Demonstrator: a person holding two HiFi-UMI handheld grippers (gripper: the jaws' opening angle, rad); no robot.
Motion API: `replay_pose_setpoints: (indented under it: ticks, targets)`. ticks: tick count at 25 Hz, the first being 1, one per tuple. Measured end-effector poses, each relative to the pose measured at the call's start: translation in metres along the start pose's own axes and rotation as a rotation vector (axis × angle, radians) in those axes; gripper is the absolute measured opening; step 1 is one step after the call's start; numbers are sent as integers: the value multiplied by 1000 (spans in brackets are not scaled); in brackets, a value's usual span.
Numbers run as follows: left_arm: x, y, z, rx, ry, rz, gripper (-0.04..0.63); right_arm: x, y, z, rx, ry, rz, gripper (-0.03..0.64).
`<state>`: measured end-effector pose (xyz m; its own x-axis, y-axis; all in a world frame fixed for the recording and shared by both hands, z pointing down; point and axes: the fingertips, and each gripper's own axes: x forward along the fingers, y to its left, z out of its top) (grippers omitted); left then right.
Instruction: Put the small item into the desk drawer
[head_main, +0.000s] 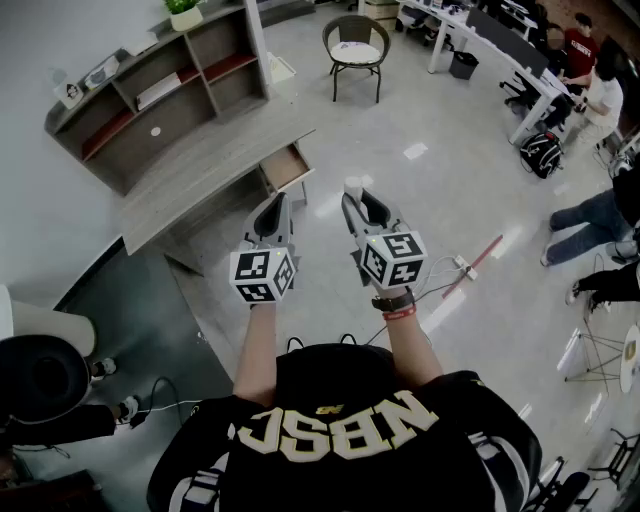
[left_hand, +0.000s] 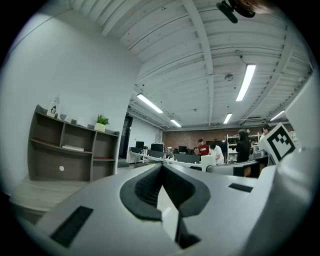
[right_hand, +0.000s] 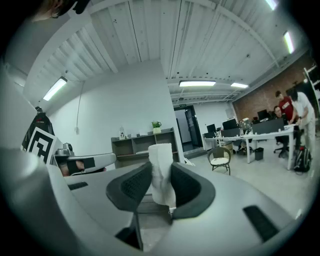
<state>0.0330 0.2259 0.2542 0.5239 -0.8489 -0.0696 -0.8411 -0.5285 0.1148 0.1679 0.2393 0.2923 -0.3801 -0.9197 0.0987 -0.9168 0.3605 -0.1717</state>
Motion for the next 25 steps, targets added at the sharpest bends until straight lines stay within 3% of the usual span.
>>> replay_pose_setpoints:
  ticks: [11, 17, 25]
  targets:
    - [6, -38, -8, -2, 1, 19, 14, -29, -31, 3, -23, -5, 6, 129]
    - [1, -52, -30, -16, 42, 57, 14, -40, -42, -10, -12, 12, 33, 129]
    - [-3, -48, -39, -12, 58, 93, 14, -25, -33, -28, -15, 54, 124, 129]
